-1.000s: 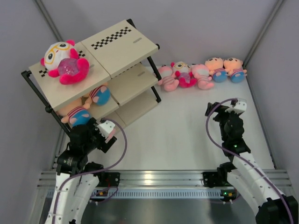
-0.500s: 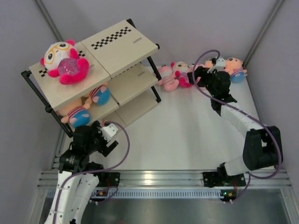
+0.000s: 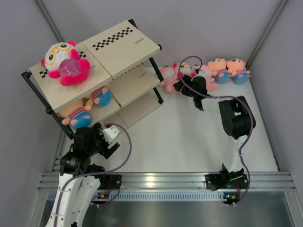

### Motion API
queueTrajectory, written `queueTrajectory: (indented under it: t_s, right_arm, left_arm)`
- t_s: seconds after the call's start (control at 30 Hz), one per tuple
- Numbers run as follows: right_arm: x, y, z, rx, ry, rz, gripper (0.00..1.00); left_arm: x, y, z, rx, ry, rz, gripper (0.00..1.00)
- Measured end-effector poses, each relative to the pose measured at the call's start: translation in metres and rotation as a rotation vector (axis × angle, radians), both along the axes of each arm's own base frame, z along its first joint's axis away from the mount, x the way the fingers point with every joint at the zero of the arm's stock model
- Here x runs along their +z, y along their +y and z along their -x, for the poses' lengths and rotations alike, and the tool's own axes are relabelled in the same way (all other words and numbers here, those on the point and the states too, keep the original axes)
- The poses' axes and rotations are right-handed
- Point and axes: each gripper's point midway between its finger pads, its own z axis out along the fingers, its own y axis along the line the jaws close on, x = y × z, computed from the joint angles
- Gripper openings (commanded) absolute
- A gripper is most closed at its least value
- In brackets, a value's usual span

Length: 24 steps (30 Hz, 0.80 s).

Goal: Place and organize the stuffed toys onto the shelf

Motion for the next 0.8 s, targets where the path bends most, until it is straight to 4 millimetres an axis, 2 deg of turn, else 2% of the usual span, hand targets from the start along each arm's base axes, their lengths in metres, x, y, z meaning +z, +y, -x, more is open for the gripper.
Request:
queueTrajectory:
  t_s: [0.17, 0.27, 0.3, 0.37, 0.4, 0.5, 0.63, 0.73, 0.8]
  right_arm:
    - [-0.010, 0.015, -0.022, -0.077, 0.009, -0.051, 0.69]
    - [-0.014, 0.014, -0.034, -0.140, 0.011, -0.065, 0.71]
    - [-0.016, 0.013, -0.037, -0.159, 0.013, -0.068, 0.67]
    - [-0.020, 0.011, -0.044, -0.193, 0.016, -0.070, 0.48]
    - [-0.021, 0.010, -0.047, -0.204, 0.017, -0.068, 0.28]
    - [-0.026, 0.010, -0.052, -0.223, 0.022, -0.072, 0.00]
    - [-0.026, 0.008, -0.048, -0.226, 0.017, -0.067, 0.00]
    - [-0.021, -0.004, -0.024, -0.223, 0.019, -0.023, 0.00]
    - [-0.006, -0.012, -0.008, -0.217, 0.001, 0.007, 0.00]
  left_arm:
    - [0.000, -0.001, 0.000, -0.008, -0.001, 0.001, 0.99]
    - [0.000, -0.001, 0.000, -0.010, -0.002, -0.002, 0.99]
    - [0.000, -0.001, 0.000, -0.011, -0.003, -0.003, 0.99]
    - [0.000, -0.001, 0.000, -0.011, -0.003, -0.003, 0.99]
    - [0.000, -0.001, 0.000, -0.011, -0.003, -0.003, 0.99]
    - [0.000, -0.001, 0.000, -0.011, 0.000, -0.004, 0.99]
    - [-0.002, -0.003, 0.001, -0.017, 0.016, -0.005, 0.99]
    - [-0.003, -0.005, 0.006, -0.030, 0.045, -0.012, 0.99]
    - [0.004, -0.005, 0.010, -0.036, 0.055, -0.017, 0.98]
